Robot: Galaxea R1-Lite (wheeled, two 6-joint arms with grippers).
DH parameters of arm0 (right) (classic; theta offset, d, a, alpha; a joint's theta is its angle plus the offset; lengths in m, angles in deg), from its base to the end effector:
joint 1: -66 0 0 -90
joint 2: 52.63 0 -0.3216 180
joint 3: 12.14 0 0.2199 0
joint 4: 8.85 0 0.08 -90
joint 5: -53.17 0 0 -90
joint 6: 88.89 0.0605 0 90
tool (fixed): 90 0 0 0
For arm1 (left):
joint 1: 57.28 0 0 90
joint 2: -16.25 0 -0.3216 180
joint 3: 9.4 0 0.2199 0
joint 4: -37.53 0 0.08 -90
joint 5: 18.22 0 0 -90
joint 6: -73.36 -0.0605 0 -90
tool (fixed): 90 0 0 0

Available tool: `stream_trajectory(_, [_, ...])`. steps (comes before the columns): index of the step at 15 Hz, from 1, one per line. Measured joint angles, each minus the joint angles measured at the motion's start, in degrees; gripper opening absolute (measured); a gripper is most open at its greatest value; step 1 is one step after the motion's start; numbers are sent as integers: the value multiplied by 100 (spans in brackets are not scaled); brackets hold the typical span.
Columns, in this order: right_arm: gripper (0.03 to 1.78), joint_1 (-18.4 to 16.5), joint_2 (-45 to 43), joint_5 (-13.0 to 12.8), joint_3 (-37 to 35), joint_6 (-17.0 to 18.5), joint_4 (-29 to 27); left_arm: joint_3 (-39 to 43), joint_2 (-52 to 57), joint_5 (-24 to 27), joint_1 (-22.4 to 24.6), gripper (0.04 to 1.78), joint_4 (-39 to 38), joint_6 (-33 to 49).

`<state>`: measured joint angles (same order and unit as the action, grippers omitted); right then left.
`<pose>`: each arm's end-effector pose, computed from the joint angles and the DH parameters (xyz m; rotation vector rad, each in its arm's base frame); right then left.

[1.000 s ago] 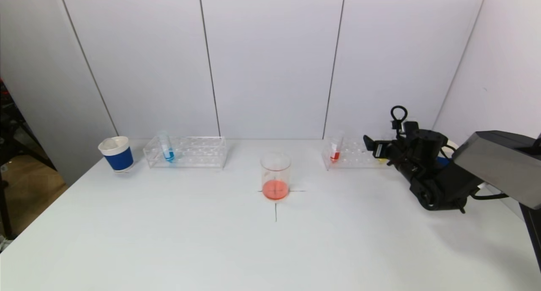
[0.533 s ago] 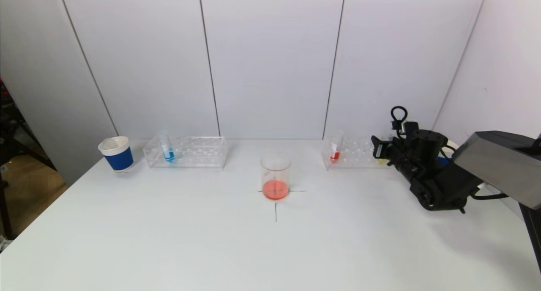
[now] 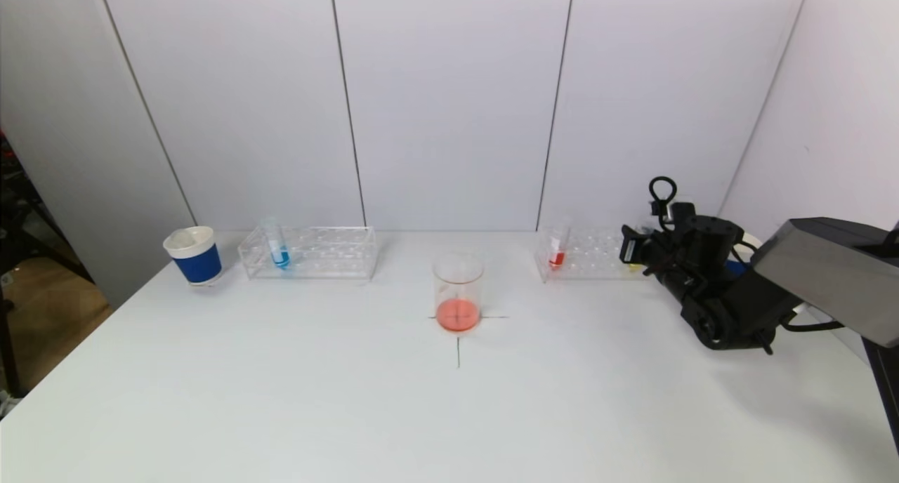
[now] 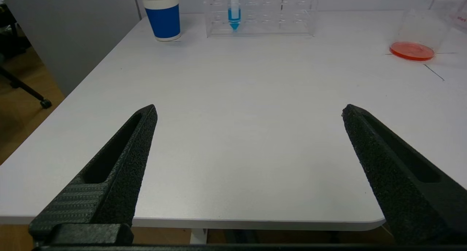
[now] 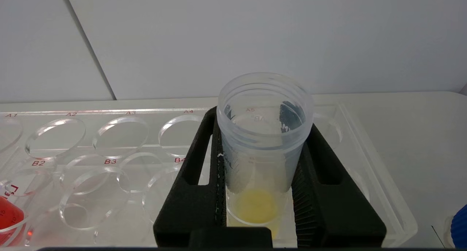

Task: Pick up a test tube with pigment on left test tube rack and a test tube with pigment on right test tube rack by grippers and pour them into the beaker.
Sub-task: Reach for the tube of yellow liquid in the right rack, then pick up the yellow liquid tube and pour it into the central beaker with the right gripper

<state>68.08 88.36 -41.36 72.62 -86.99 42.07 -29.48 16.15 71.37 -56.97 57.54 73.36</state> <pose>0.5117 0.0138 0.0067 0.0278 0.0918 -0.0443 0.0256 0.0006 0.0756 0.0000 0.0005 0.0126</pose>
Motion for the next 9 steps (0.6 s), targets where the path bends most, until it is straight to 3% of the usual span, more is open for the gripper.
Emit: stream_trajectory(9, [56, 22, -168, -6, -68, -128, -171, 0, 0, 0, 0, 177, 0, 2])
